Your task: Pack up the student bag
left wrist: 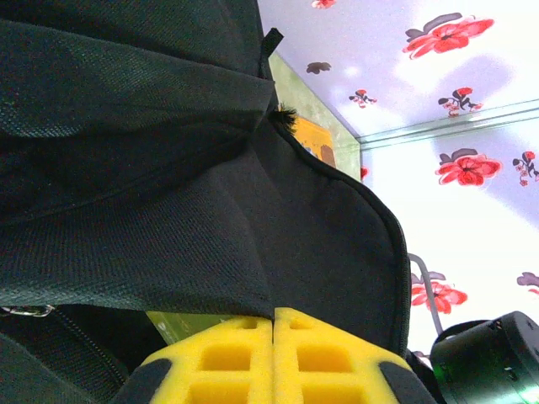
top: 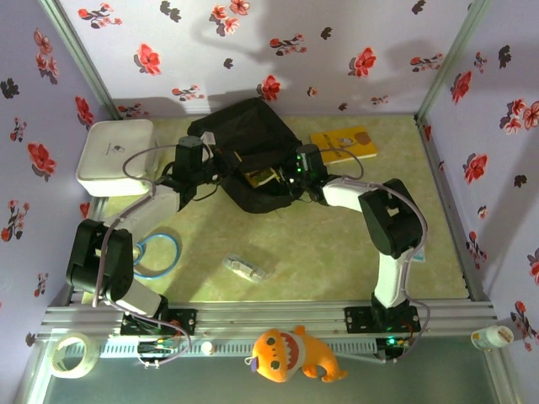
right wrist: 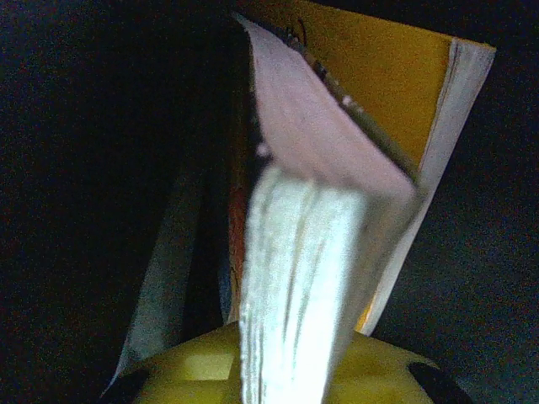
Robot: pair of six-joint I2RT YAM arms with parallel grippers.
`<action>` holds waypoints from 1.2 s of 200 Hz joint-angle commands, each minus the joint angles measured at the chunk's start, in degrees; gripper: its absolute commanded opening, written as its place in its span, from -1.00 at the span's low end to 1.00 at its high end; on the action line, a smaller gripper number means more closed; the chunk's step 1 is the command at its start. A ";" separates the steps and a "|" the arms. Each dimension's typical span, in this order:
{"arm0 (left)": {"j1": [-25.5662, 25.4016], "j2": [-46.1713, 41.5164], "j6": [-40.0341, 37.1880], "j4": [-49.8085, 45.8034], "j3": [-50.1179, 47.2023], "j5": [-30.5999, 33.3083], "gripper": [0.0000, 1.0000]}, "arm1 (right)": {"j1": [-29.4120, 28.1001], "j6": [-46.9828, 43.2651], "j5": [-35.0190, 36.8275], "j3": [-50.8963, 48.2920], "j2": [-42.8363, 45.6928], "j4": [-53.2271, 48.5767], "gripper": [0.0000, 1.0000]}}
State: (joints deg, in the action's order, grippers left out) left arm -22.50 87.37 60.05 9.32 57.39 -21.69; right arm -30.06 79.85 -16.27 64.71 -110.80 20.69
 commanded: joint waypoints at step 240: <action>2.84 2.59 -0.44 -10.81 6.67 -0.36 -1.00 | 1.49 -2.59 1.32 -15.66 21.54 -7.21 0.22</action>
State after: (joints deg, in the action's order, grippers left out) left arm -20.97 89.54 62.04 0.47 62.87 -22.11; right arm -29.32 82.28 -16.47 53.69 -93.43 18.55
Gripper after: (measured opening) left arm 0.044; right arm 0.607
